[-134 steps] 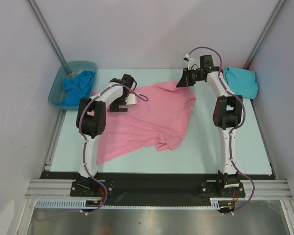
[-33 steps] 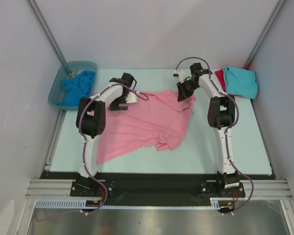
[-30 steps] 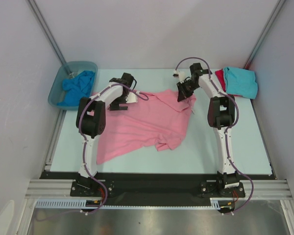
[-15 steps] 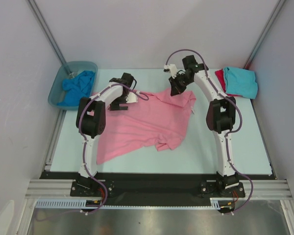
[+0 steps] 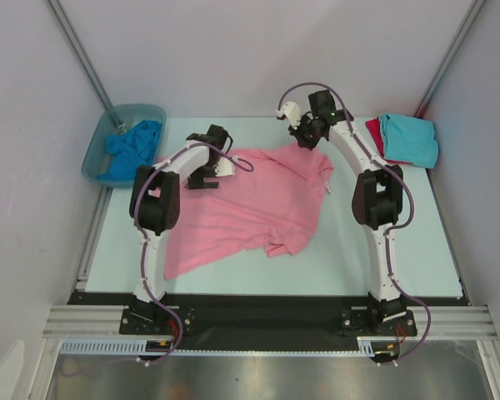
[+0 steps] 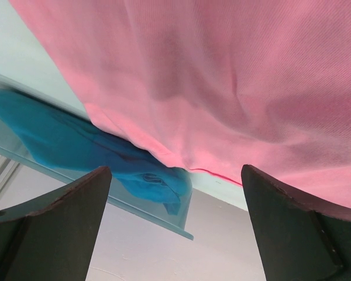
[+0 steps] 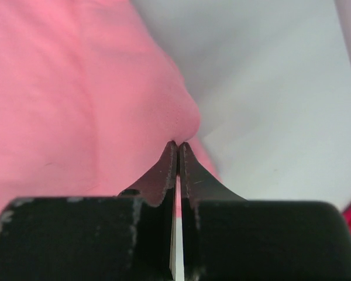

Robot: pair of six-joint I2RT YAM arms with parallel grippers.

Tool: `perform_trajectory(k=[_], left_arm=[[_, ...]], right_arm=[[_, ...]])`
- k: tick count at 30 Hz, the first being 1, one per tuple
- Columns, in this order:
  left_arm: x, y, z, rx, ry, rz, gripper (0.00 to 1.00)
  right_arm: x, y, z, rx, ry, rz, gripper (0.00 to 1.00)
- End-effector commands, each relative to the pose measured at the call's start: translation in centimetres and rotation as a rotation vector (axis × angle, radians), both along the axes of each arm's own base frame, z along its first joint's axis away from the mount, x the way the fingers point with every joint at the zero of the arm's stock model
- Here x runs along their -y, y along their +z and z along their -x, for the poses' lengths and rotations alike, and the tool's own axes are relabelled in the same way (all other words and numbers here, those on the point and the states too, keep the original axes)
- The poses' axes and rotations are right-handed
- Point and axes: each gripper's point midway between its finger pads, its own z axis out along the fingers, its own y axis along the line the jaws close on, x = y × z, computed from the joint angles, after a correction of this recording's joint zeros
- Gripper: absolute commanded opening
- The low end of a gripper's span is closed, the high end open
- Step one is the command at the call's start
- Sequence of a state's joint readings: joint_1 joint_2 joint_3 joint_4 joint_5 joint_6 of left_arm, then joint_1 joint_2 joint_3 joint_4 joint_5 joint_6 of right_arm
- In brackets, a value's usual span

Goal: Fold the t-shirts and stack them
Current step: Flatten the tshirt out

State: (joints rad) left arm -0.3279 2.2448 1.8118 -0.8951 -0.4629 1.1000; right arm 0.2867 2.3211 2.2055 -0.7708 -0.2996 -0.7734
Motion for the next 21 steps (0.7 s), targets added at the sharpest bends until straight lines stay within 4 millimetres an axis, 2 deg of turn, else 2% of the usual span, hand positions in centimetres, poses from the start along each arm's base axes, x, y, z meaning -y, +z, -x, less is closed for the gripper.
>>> perform_trajectory(k=[1,5,8,18,21], left_arm=[[0.8,2.9,-0.2,0.068,-0.010,0.035,1.00],[0.8,2.9,0.1,0.066,-0.009,0.040,1.00],[0.7,2.5,0.4,0.056,-0.007,0.040,1.00],[0.8,2.2,0.8,0.050,-0.002,0.052,1.00],[0.8,2.3,0.8,0.051,-0.003,0.051,1.00]], right_arm=[[2.4,-0.3,-4.8,0.165,-0.070,0.097,0.00],[3.5,-0.3,-7.0,0.247,-0.110,0.137,0.00],[3.4,0.1,-8.4,0.320,-0.108,0.168,0.00],[0.9,0.6,-11.9,0.539,-0.050,0.228,0.00],[0.5,-0.7,-12.5,0.560,-0.032,0.251,0.00]])
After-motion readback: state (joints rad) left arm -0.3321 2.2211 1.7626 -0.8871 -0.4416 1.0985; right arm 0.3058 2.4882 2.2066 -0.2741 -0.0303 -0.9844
